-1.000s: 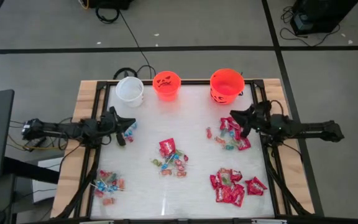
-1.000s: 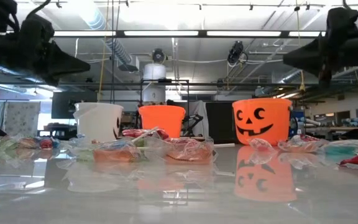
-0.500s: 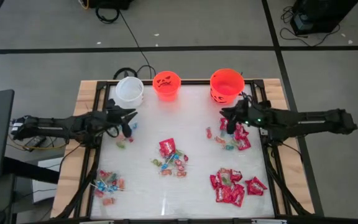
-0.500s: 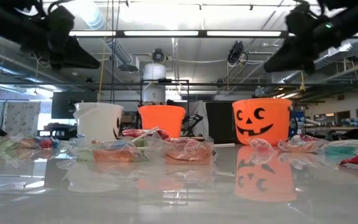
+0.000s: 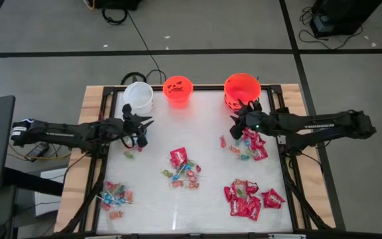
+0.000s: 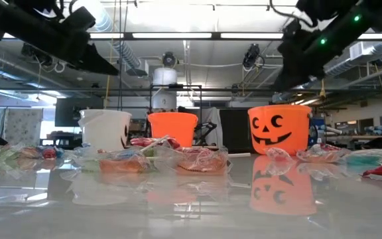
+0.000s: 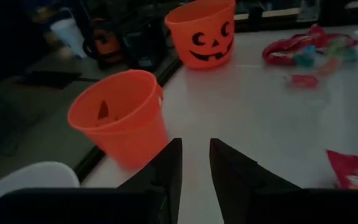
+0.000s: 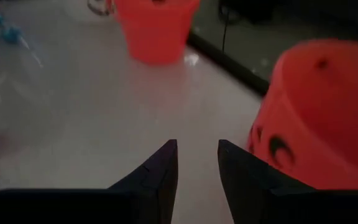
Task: Sort candy by brand, put in halloween buckets
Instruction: Put the red candy into the right orange bucket
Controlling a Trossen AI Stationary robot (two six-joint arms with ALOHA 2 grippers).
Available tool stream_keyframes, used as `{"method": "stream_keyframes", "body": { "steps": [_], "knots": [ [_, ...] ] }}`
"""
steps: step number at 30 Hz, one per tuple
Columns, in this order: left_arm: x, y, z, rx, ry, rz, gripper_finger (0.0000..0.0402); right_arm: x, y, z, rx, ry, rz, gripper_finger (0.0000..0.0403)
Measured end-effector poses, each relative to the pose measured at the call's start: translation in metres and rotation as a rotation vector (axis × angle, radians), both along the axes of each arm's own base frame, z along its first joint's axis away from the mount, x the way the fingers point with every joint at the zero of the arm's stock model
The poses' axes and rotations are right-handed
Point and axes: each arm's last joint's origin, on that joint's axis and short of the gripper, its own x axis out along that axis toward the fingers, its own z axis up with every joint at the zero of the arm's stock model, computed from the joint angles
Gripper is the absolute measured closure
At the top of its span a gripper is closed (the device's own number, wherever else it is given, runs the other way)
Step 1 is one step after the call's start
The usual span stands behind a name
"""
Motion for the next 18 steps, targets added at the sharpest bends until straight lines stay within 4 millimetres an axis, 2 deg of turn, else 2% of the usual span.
{"method": "stream_keyframes", "body": {
  "steps": [6, 12, 15, 18],
  "knots": [
    [0.016, 0.000, -0.008, -0.012, 0.009, 0.006, 0.0316, -0.002, 0.003, -0.011, 0.124, 0.055, 0.006, 0.0276],
    [0.025, 0.001, -0.017, -0.090, 0.003, 0.036, 0.0316, -0.013, 0.005, -0.020, 0.227, 0.150, -0.054, 0.0276],
    [0.026, 0.001, -0.012, -0.121, 0.005, 0.046, 0.0316, -0.017, 0.006, -0.024, 0.293, 0.174, -0.068, 0.0276],
    [0.027, 0.000, 0.005, -0.159, 0.016, 0.035, 0.0316, -0.018, 0.008, -0.025, 0.362, 0.186, -0.056, 0.0276]
  ]
}}
